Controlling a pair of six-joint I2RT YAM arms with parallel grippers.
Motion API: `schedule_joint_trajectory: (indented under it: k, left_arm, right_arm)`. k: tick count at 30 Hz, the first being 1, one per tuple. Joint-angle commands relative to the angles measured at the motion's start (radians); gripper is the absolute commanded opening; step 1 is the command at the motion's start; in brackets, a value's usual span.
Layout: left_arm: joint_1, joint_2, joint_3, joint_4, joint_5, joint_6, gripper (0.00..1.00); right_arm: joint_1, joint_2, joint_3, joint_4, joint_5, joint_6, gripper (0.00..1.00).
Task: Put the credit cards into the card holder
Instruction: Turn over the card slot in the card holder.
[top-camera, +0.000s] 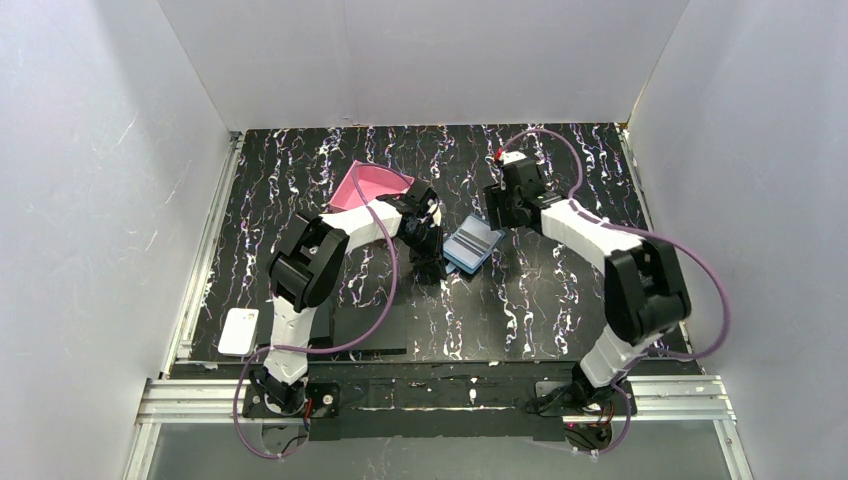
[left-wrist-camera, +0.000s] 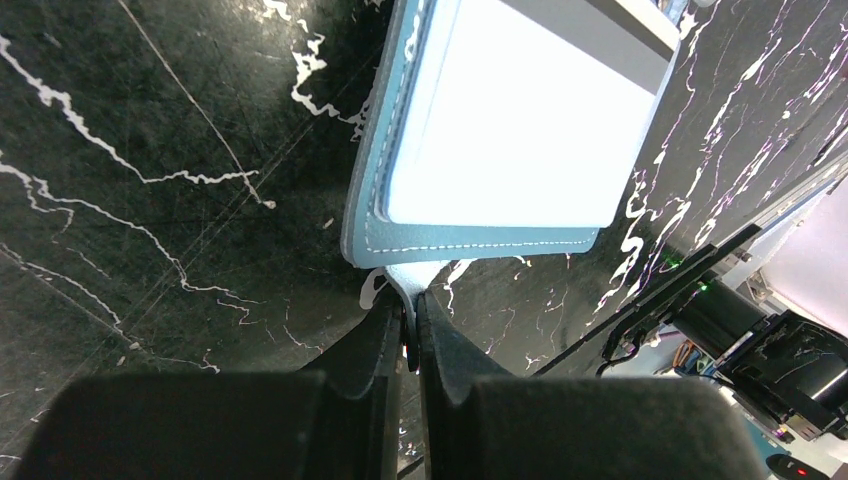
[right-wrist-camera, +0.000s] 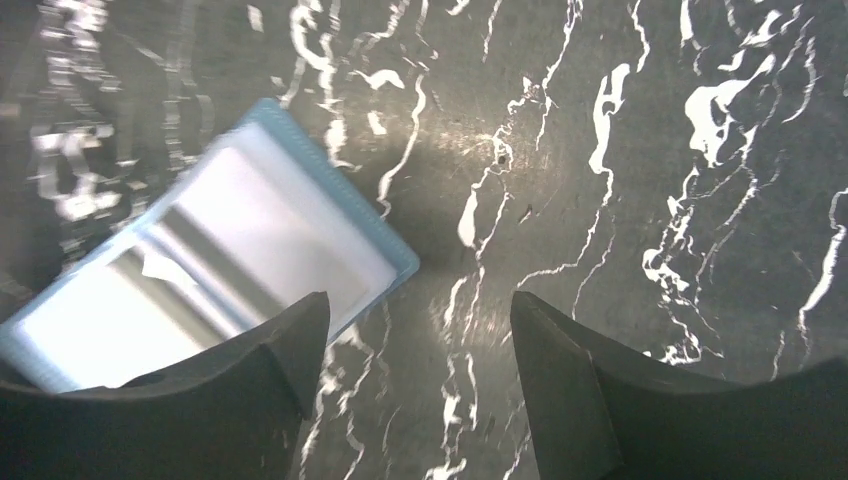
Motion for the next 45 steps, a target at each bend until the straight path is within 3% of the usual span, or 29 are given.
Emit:
schedule_joint_trajectory:
  k: [1,4,7,9,13,19,45]
  left_arm:
    - [0.000,-0.010,0.011,-0.035,0.014,0.019,0.00]
    - [0.000,-0.013,0.015,-0.049,-0.004,0.033,0.00]
    - [0.000,-0.018,0.023,-0.066,-0.031,0.054,0.00]
    - [0.000,-0.019,0.029,-0.080,-0.054,0.070,0.00]
    - [0.000,-0.021,0.043,-0.098,-0.082,0.089,0.00]
    - [0.000,-0.018,0.055,-0.113,-0.096,0.104,0.00]
    - [0.002,-0.081,0.100,-0.214,-0.145,0.214,0.02]
  right_arm:
    - [0.037,-0.162,-0.035,-0.047,-0.096,-0.015,0.76]
    - [0.052,-0.203,-0.093,0.016,-0.192,0.016,0.75]
    - [0.052,-0.181,-0.126,0.082,-0.349,0.048,0.64]
    - [0.052,-0.137,-0.112,0.090,-0.405,0.068,0.49]
    - [0.052,-0.080,-0.110,0.114,-0.424,0.082,0.26]
    - [0.052,-0.042,-0.130,0.135,-0.413,0.075,0.13]
    - [0.052,0.036,-0.229,0.219,-0.370,0.130,0.06]
